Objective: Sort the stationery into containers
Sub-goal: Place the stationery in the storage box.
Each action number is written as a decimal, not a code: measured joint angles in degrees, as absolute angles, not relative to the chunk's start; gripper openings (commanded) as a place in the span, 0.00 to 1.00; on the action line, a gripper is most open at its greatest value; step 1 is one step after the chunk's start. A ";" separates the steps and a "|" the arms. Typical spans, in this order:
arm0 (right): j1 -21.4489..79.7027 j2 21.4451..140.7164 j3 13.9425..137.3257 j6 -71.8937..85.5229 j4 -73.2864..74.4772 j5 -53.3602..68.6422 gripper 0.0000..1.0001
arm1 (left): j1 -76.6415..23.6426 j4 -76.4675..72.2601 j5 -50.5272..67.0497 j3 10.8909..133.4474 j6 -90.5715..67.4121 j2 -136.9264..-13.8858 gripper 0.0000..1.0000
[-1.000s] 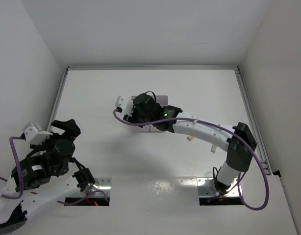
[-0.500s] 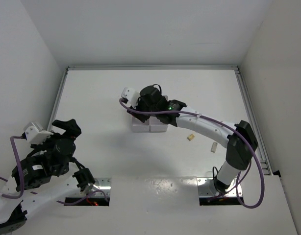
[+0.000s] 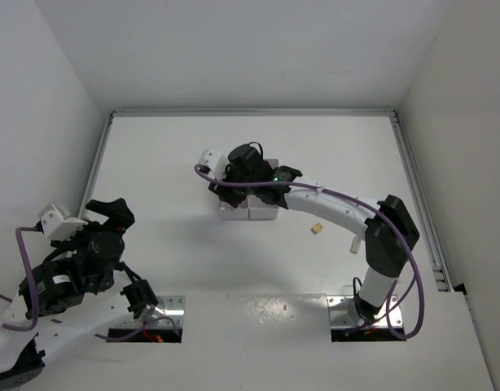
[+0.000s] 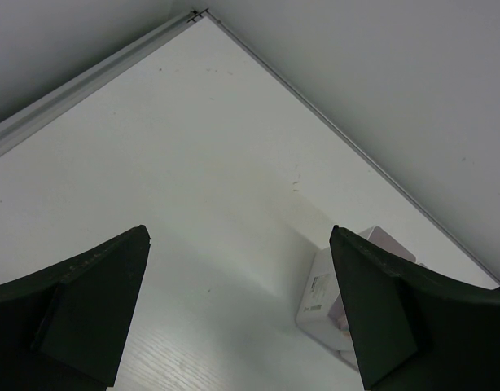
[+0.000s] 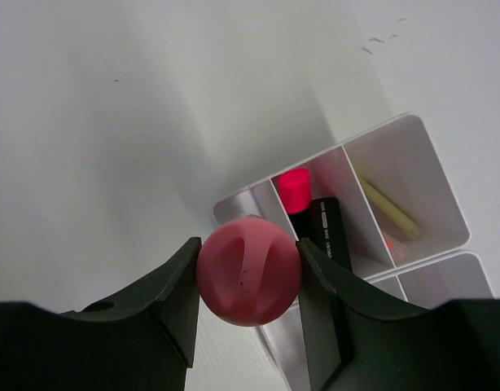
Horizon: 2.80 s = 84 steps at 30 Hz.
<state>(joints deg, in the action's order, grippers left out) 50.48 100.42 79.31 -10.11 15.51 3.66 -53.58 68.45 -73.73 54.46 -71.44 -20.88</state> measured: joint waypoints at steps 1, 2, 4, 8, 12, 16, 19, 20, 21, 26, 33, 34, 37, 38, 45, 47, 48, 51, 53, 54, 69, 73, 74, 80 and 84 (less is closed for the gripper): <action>50.37 100.49 79.33 -10.11 15.44 3.66 0.00 | -53.58 68.47 -73.73 54.46 -71.44 -20.88 0.99; 50.33 100.53 79.33 -10.11 15.38 3.64 0.00 | -53.58 68.47 -73.73 54.46 -71.53 -20.84 0.99; 50.33 100.60 79.42 -10.11 15.29 3.62 0.00 | -53.58 68.47 -73.71 54.46 -71.77 -20.73 0.99; 50.33 100.71 79.48 -10.15 15.11 3.31 0.00 | -53.58 68.47 -73.71 54.33 -72.18 -20.60 0.99; 50.26 100.82 79.48 -10.52 14.94 2.52 0.00 | -53.58 68.51 -73.69 53.78 -72.31 -20.38 0.99; 49.87 101.25 79.46 -10.98 14.92 1.65 0.00 | -53.58 68.51 -73.69 53.76 -72.34 -20.38 0.99; 49.67 101.49 79.18 -11.53 14.96 1.43 0.00 | -53.58 68.51 -73.69 53.76 -72.36 -20.38 0.99; 49.67 101.54 79.15 -11.68 14.90 1.39 0.00 | -53.58 68.51 -73.69 53.76 -72.40 -20.38 0.99; 49.67 101.60 79.15 -11.77 14.83 1.41 0.00 | -53.58 68.51 -73.69 53.76 -72.47 -20.38 0.99; 49.69 101.95 79.15 -11.88 14.35 1.52 0.06 | -53.58 68.51 -73.69 53.76 -72.49 -20.38 0.99; 49.74 103.55 79.79 -12.49 13.17 2.11 0.30 | -53.58 68.51 -73.69 53.76 -72.49 -20.38 0.99; 49.76 103.74 79.90 -12.53 12.82 2.20 0.34 | -53.58 68.51 -73.69 53.76 -72.49 -20.38 0.99; 49.84 104.36 80.36 -12.58 12.67 2.26 0.29 | -53.58 68.51 -73.69 53.76 -72.49 -20.38 0.99; 49.89 104.60 80.62 -12.60 12.69 2.26 0.23 | -53.58 68.51 -73.69 53.76 -72.49 -20.38 0.99; 50.02 105.91 81.49 -12.97 12.16 2.72 0.00 | -53.58 68.51 -73.69 53.76 -72.49 -20.38 0.99; 50.02 105.93 81.49 -13.08 12.12 2.85 0.00 | -53.58 68.51 -73.69 53.76 -72.49 -20.38 0.99; 50.02 105.93 81.49 -13.10 12.12 2.85 0.00 | -53.58 68.51 -73.69 53.76 -72.49 -20.38 0.99; 50.02 105.95 81.49 -13.15 12.10 2.90 0.00 | -53.58 68.51 -73.69 53.76 -72.51 -20.38 0.99; 50.02 106.00 81.49 -13.15 12.10 2.92 0.00 | -53.58 68.51 -73.69 53.76 -72.49 -20.38 0.99; 50.02 106.02 81.49 -13.17 12.08 3.01 0.00 | -53.58 68.51 -73.69 53.76 -72.49 -20.38 0.99; 50.11 109.78 85.41 -14.85 13.96 4.32 0.00 | -53.58 68.51 -73.69 53.76 -72.73 -20.38 0.99; 50.13 110.04 85.71 -15.27 14.24 4.56 0.00 | -53.58 68.51 -73.69 53.76 -72.73 -20.38 0.99; 50.13 110.04 85.73 -15.29 14.28 4.56 0.01 | -53.58 68.51 -73.69 53.76 -72.71 -20.38 0.99; 50.13 110.06 85.76 -15.46 14.41 4.64 0.18 | -53.58 68.51 -73.69 53.76 -72.73 -20.38 0.99; 50.13 110.06 85.76 -15.55 14.48 4.69 0.32 | -53.58 68.51 -73.69 53.76 -72.73 -20.38 0.99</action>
